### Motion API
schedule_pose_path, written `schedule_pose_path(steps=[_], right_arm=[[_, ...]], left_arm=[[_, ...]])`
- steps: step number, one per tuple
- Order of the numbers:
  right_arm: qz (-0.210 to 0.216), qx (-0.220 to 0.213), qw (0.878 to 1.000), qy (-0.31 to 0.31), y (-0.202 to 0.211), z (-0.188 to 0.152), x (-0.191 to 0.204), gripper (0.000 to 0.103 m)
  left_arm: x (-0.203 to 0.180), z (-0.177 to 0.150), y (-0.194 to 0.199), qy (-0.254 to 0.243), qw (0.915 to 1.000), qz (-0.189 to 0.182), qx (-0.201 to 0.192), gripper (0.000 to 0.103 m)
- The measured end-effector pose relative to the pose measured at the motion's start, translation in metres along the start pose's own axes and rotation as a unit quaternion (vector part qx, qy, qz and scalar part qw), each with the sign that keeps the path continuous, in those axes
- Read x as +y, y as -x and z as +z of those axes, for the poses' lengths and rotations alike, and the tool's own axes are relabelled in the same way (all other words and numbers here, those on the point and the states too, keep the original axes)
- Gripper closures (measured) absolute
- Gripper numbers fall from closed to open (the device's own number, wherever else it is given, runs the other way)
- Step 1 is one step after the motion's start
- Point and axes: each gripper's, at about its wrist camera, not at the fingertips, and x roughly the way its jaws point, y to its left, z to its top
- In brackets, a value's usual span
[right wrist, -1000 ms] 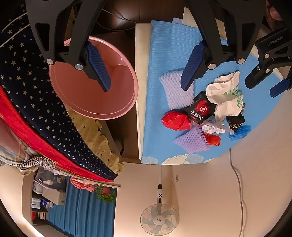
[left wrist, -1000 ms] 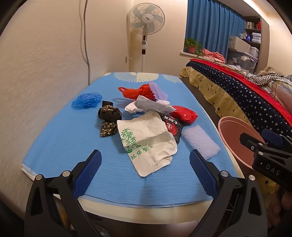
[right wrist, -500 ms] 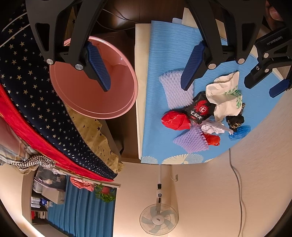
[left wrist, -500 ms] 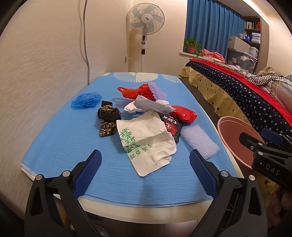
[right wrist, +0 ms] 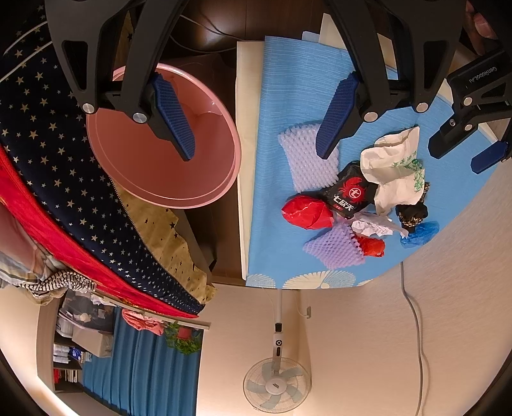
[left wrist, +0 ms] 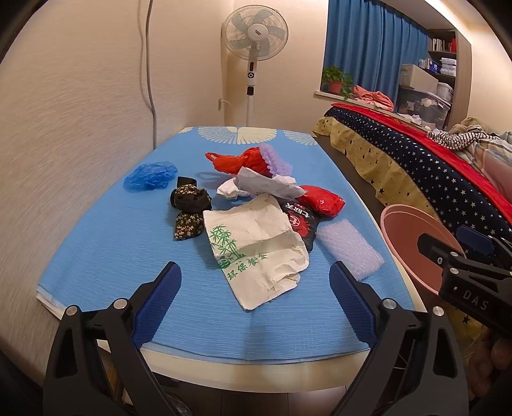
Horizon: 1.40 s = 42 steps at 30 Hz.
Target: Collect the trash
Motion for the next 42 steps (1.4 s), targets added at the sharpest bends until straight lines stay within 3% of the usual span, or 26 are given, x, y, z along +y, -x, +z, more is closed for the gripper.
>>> schedule_pose_path(steps=[11, 27, 37, 42], right_arm=[[0.000, 0.000, 1.000, 0.001, 0.000, 0.000, 0.001, 0.027], [0.030, 0.009, 0.999, -0.028, -0.024, 0.010, 0.003, 0.042], [0.078, 0.054, 0.995, -0.025, -0.067, 0.004, 0.023, 0.042], [0.082, 0.076, 0.993, -0.024, -0.081, -0.003, 0.024, 0.041]], left_arm=[[0.000, -0.001, 0.001, 0.000, 1.0000, -0.002, -0.001, 0.016], [0.010, 0.012, -0.015, 0.029, 0.9996, -0.001, 0.007, 0.045], [0.021, 0.024, -0.047, 0.051, 0.9984, 0.014, 0.018, 0.050], [0.035, 0.030, -0.065, 0.079, 0.9962, 0.026, 0.027, 0.050]])
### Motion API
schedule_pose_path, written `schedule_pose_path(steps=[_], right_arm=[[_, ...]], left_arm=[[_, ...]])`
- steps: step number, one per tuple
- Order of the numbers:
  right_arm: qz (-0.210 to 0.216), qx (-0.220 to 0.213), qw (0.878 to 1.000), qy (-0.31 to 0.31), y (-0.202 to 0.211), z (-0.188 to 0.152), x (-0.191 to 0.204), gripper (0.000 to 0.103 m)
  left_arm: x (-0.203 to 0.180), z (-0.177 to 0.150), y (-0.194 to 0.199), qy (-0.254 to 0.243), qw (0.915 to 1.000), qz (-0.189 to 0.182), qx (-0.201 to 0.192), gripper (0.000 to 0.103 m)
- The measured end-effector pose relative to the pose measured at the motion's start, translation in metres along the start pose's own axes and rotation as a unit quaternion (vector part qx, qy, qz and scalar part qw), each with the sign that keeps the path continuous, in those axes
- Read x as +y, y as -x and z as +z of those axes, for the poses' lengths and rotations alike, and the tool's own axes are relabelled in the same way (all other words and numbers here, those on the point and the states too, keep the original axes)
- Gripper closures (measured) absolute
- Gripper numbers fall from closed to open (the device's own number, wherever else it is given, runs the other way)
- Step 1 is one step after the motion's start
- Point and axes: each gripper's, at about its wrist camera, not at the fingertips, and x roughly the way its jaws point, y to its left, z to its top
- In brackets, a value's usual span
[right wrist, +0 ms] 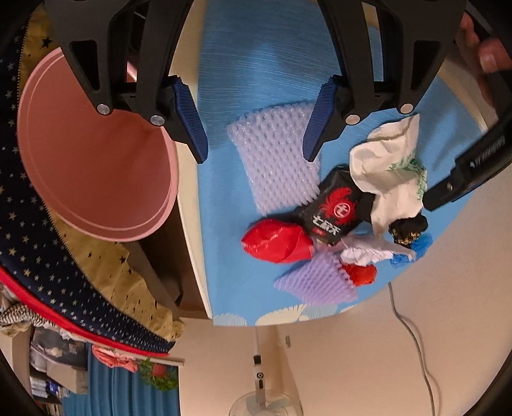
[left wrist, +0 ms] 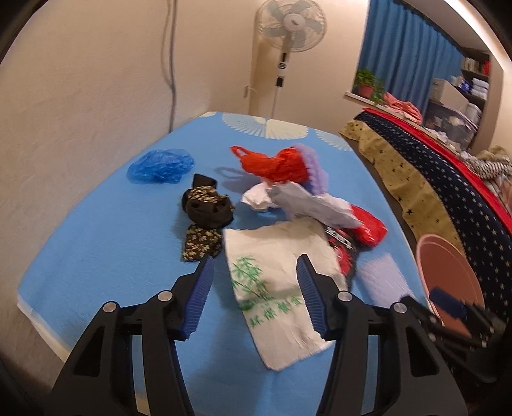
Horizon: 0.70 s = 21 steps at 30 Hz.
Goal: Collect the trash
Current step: 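Grasp the lavender foam net with the right gripper while the left grasps the white paper bag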
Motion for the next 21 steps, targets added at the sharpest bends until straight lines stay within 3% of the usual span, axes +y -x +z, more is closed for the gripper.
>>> schedule_pose_path(steps=[4, 13, 21], right_arm=[[0.001, 0.016, 1.000, -0.004, -0.008, -0.001, -0.002, 0.041], [0.002, 0.026, 1.000, 0.006, -0.014, -0.004, -0.001, 0.043], [0.009, 0.022, 0.999, 0.040, -0.009, -0.006, 0.010, 0.069]], left_arm=[[0.009, 0.003, -0.014, 0.027, 0.9995, -0.005, 0.018, 0.050], [0.007, -0.001, -0.027, 0.034, 0.9977, -0.039, 0.044, 0.053], [0.010, -0.002, -0.027, 0.049, 0.9959, -0.057, 0.051, 0.077]])
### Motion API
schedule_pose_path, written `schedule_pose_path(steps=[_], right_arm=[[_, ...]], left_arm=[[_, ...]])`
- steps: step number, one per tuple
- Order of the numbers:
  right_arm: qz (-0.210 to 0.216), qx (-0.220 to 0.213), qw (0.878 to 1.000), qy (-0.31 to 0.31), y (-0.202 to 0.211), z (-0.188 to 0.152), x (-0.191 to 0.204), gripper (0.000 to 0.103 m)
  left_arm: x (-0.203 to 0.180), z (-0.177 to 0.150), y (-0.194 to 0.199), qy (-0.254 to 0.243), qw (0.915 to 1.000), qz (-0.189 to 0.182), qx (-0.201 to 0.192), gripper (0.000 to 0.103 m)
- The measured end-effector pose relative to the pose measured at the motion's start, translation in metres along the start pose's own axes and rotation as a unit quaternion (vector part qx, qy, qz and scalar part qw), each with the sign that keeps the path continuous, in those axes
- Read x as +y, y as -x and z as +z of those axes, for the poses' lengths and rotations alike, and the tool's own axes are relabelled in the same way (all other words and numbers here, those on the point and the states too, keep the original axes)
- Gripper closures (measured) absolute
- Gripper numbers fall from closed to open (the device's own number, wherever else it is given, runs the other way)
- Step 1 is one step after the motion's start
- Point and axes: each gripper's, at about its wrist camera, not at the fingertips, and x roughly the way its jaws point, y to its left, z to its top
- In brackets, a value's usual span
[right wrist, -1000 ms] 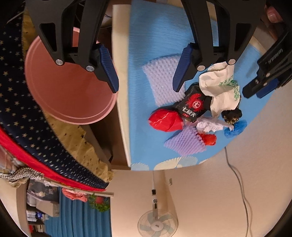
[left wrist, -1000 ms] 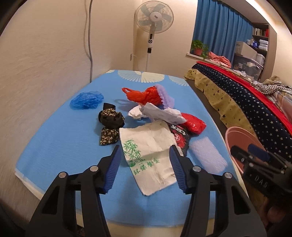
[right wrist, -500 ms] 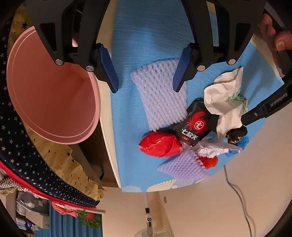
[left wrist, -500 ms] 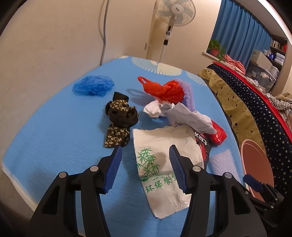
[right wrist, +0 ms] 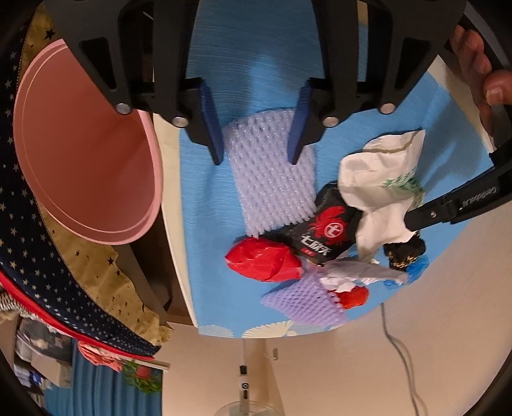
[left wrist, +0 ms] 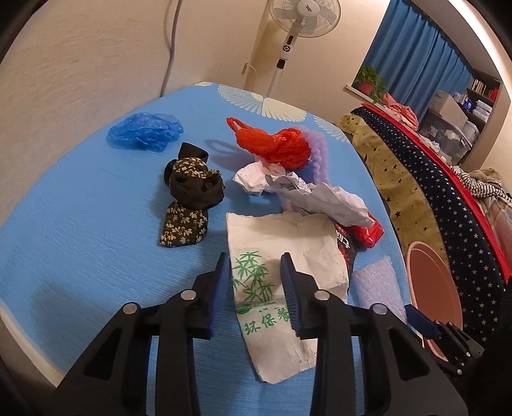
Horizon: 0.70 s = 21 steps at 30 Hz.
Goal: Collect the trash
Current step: 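Grasp the lavender foam net with the right gripper while the left grasps the white paper bag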
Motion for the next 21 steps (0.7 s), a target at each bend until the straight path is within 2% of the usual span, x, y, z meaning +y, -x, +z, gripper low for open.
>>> schedule_pose_path(steps=[1, 5, 8, 16, 19, 20, 21], right_arm=[[0.001, 0.000, 1.000, 0.003, 0.000, 0.000, 0.001, 0.071], [0.008, -0.002, 1.000, 0.011, 0.002, 0.001, 0.002, 0.089], [0.007, -0.005, 1.000, 0.017, 0.006, 0.000, 0.004, 0.092], [0.002, -0.016, 1.000, 0.012, 0.019, 0.002, 0.000, 0.092], [0.004, -0.021, 1.000, 0.011, 0.026, 0.002, -0.001, 0.092], [0.006, -0.022, 1.000, 0.008, 0.029, 0.002, -0.002, 0.092], [0.006, -0.022, 1.000, 0.006, 0.031, 0.002, -0.002, 0.092]], left_arm=[[0.000, 0.000, 0.000, -0.001, 1.0000, -0.001, 0.000, 0.082], [0.000, 0.000, 0.005, -0.002, 1.0000, -0.006, -0.001, 0.095], [0.001, 0.000, 0.013, 0.001, 0.9999, -0.011, -0.006, 0.103], [-0.008, 0.001, 0.039, -0.030, 0.9990, -0.021, -0.025, 0.103], [0.000, 0.003, 0.041, -0.018, 0.9991, -0.031, -0.023, 0.103], [0.004, 0.004, 0.039, -0.006, 0.9993, -0.031, -0.021, 0.102], [0.007, 0.005, 0.036, 0.002, 0.9993, -0.032, -0.018, 0.095]])
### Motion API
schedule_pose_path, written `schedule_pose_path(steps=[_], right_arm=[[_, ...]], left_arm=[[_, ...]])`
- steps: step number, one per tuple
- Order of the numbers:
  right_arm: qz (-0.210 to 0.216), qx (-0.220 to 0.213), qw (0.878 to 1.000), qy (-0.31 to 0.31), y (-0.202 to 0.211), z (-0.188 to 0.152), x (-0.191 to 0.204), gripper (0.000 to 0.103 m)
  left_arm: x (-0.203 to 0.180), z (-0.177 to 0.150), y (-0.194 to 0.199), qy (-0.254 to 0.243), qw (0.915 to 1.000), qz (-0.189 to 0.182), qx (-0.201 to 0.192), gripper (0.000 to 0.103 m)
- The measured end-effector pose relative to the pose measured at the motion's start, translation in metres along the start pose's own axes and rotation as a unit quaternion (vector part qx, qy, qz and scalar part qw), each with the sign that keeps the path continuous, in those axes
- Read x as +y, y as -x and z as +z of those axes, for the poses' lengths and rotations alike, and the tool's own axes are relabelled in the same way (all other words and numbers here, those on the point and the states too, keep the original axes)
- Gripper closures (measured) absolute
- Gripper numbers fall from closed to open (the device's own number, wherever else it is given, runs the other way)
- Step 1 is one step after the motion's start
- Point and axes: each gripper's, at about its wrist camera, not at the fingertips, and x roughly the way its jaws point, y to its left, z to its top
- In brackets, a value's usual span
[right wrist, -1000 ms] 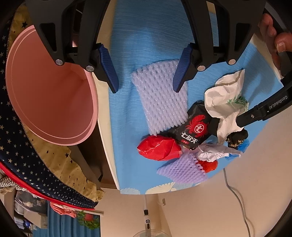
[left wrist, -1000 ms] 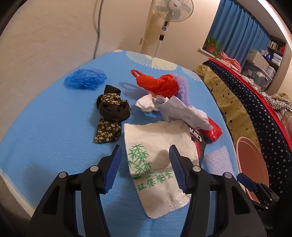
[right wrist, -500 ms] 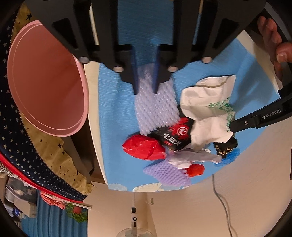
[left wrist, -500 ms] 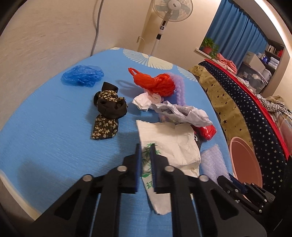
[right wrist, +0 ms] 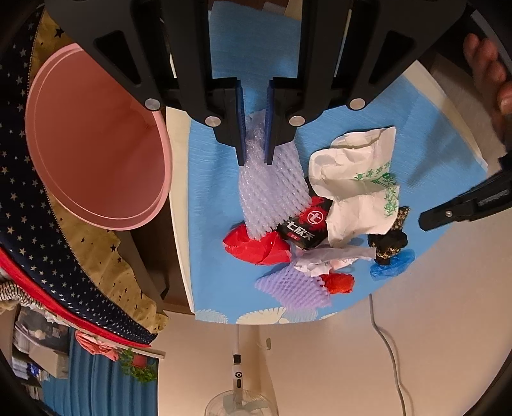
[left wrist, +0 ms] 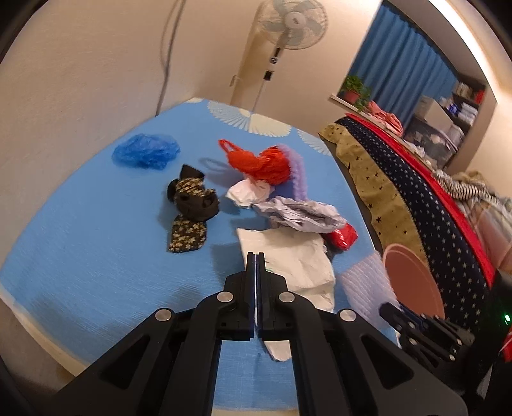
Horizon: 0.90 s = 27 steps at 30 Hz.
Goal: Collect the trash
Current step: 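Grasp the lavender foam net with the right gripper while the left grasps the white paper bag, then carry the foam net and paper bag over the pink bin and release both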
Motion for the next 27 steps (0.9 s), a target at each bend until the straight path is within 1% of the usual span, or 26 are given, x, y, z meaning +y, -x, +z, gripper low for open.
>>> schedule_pose_path(steps=[1, 3, 8, 15, 17, 19, 20, 22, 24, 25, 27], right_arm=[[0.000, -0.002, 1.000, -0.003, 0.004, 0.000, -0.001, 0.092], [-0.001, -0.004, 1.000, -0.003, 0.008, -0.001, -0.001, 0.092], [-0.003, -0.006, 1.000, -0.001, 0.016, -0.005, -0.003, 0.092], [0.001, -0.006, 1.000, -0.001, 0.015, -0.006, -0.004, 0.092], [0.002, -0.005, 1.000, 0.000, 0.014, -0.006, -0.003, 0.092], [0.001, -0.004, 1.000, -0.002, 0.013, -0.007, -0.004, 0.092], [0.001, -0.004, 1.000, -0.003, 0.013, -0.007, -0.005, 0.092], [0.000, -0.005, 1.000, -0.006, 0.014, -0.006, -0.007, 0.092], [-0.001, -0.007, 1.000, -0.007, 0.017, -0.005, -0.008, 0.092], [-0.002, -0.009, 1.000, -0.006, 0.018, -0.004, -0.008, 0.092], [-0.003, -0.012, 1.000, -0.004, 0.021, -0.004, -0.007, 0.092]], left_arm=[[0.005, 0.001, -0.005, 0.011, 0.9999, 0.002, 0.004, 0.078], [0.007, 0.000, -0.009, 0.021, 0.9997, 0.009, -0.001, 0.059], [0.003, -0.001, -0.025, 0.016, 0.9998, -0.006, 0.013, 0.059], [0.007, -0.003, -0.040, 0.039, 0.9981, -0.031, 0.036, 0.059], [0.008, -0.005, -0.043, 0.047, 0.9972, -0.041, 0.042, 0.061], [0.007, -0.006, -0.043, 0.049, 0.9964, -0.051, 0.046, 0.074], [0.006, -0.006, -0.041, 0.048, 0.9964, -0.054, 0.045, 0.078], [0.005, -0.005, -0.038, 0.046, 0.9964, -0.058, 0.042, 0.089], [0.004, -0.005, -0.033, 0.049, 0.9960, -0.064, 0.039, 0.092], [0.003, -0.006, -0.029, 0.049, 0.9958, -0.067, 0.038, 0.095], [0.000, -0.006, -0.022, 0.038, 0.9965, -0.067, 0.033, 0.097]])
